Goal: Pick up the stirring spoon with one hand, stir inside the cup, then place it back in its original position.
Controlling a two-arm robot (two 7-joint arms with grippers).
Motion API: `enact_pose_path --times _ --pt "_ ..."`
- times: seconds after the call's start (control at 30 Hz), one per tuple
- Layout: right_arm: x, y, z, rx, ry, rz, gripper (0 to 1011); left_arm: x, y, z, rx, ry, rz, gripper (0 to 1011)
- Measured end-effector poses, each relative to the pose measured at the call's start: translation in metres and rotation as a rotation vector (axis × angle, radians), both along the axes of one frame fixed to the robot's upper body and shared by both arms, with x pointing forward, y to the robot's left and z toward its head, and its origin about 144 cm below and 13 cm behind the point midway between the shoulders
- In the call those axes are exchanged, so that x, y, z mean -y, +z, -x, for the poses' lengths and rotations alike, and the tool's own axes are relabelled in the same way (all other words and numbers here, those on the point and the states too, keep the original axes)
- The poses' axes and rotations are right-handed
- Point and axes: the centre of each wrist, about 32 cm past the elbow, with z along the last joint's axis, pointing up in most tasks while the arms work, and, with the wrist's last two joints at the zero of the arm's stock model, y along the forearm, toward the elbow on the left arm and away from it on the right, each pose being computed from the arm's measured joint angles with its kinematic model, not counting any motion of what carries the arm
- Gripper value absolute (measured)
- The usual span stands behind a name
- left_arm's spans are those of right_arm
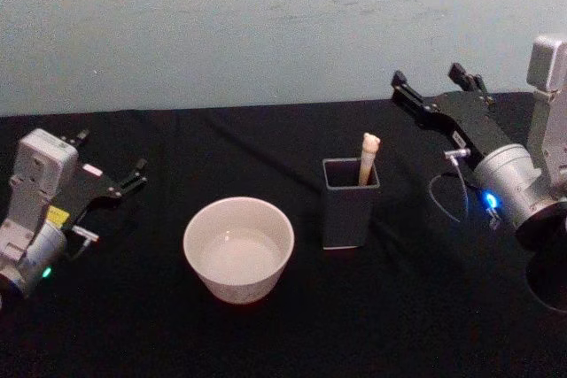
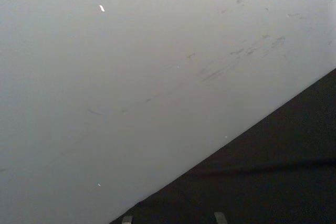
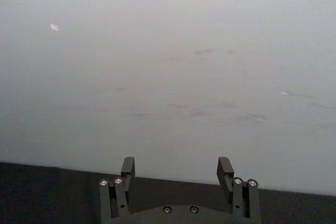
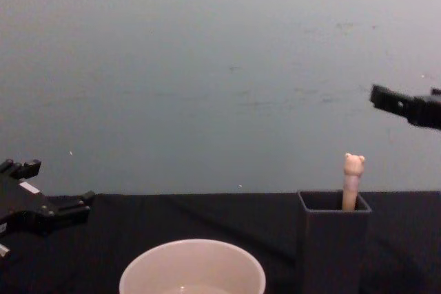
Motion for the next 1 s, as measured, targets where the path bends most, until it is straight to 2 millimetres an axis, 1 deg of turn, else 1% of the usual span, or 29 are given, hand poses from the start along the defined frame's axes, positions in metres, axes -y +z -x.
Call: enact_pose_path --times 0.07,0.1,0.13,0.17,0.23,0.3,0.33,0.43,0.57,0.7,1.0 --pt "-0.001 -0.005 -0.001 0.002 -0.033 0.015 1000 0.000 0.000 0.000 0.000 0.000 0.000 1001" --pt "0.000 -0.012 -0.002 -0.004 -0.059 0.035 1000 0.000 0.000 0.000 0.000 0.000 0.000 1001" --pt "0.000 -0.012 -0.002 -0.004 -0.059 0.035 1000 0.000 0.000 0.000 0.000 0.000 0.000 1001" --pt "0.000 -0.020 -0.003 -0.014 -0.081 0.059 1000 0.000 0.000 0.000 0.000 0.000 0.000 1001" --pt "0.000 -0.028 -0.003 -0.027 -0.095 0.080 1000 0.000 0.000 0.000 0.000 0.000 0.000 1001" --pt "0.001 -0.044 -0.003 -0.054 -0.111 0.128 1002 0.000 0.000 0.000 0.000 0.000 0.000 1001" --pt "0.001 -0.044 -0.003 -0.054 -0.111 0.128 1002 0.000 0.000 0.000 0.000 0.000 0.000 1001" --pt "0.003 -0.062 0.000 -0.091 -0.122 0.172 1000 0.000 0.000 0.000 0.000 0.000 0.000 1001" --pt "0.005 -0.075 0.002 -0.123 -0.127 0.201 1000 0.000 0.000 0.000 0.000 0.000 0.000 1001" --pt "0.007 -0.082 0.003 -0.143 -0.131 0.214 1000 0.000 0.000 0.000 0.000 0.000 0.000 1001" --pt "0.007 -0.084 0.003 -0.157 -0.138 0.219 1002 0.000 0.000 0.000 0.000 0.000 0.000 1002"
